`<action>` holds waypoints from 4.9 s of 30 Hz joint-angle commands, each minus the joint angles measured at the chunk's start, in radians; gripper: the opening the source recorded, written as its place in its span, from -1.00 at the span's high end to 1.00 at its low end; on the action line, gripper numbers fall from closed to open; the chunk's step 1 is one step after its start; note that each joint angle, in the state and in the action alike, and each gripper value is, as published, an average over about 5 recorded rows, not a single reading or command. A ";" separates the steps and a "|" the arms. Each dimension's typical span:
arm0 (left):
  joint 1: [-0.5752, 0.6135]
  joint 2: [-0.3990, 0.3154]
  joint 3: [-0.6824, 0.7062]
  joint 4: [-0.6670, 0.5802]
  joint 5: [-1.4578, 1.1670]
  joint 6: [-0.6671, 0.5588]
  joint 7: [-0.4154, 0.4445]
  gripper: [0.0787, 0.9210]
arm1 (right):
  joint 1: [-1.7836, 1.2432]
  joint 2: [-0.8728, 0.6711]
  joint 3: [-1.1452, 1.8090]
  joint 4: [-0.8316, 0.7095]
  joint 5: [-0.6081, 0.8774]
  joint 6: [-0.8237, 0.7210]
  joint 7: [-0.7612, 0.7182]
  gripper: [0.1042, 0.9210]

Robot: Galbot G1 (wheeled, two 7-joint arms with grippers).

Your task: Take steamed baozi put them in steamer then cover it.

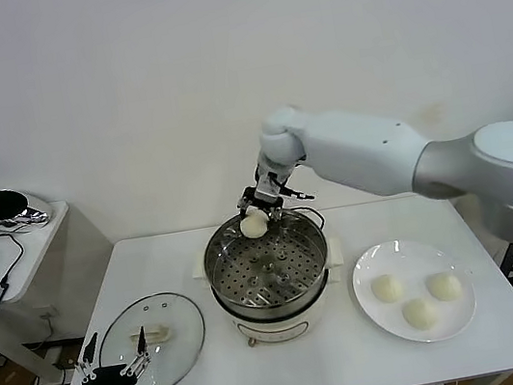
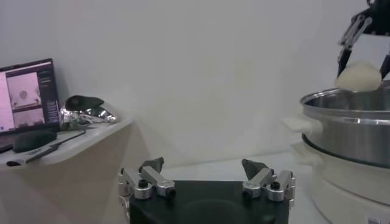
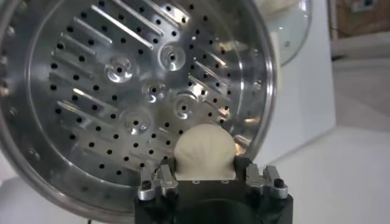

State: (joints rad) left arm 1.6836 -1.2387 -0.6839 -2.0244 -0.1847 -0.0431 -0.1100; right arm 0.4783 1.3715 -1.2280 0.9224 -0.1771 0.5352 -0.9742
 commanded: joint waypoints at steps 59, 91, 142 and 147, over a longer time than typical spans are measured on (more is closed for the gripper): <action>-0.018 0.010 0.006 -0.034 -0.016 0.003 -0.015 -0.77 | -0.039 -1.001 -0.068 0.742 0.282 -0.874 -0.052 -0.76; -0.012 -0.007 -0.021 -0.019 -0.016 0.000 -0.018 -0.77 | -0.492 -0.683 0.261 0.448 0.116 -0.890 0.050 -0.76; -0.035 0.008 0.000 -0.019 -0.020 -0.001 -0.017 -0.77 | 0.433 -0.374 -0.165 0.627 0.822 -1.148 0.055 -0.14; -0.042 0.005 -0.006 -0.017 -0.022 -0.002 -0.018 -0.77 | 0.322 -0.196 -0.152 0.545 0.877 -1.210 0.099 -0.16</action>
State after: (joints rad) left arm 1.6412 -1.2343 -0.6911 -2.0424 -0.2062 -0.0447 -0.1275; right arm 0.7339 0.9629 -1.3092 1.4918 0.5274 -0.5862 -0.9213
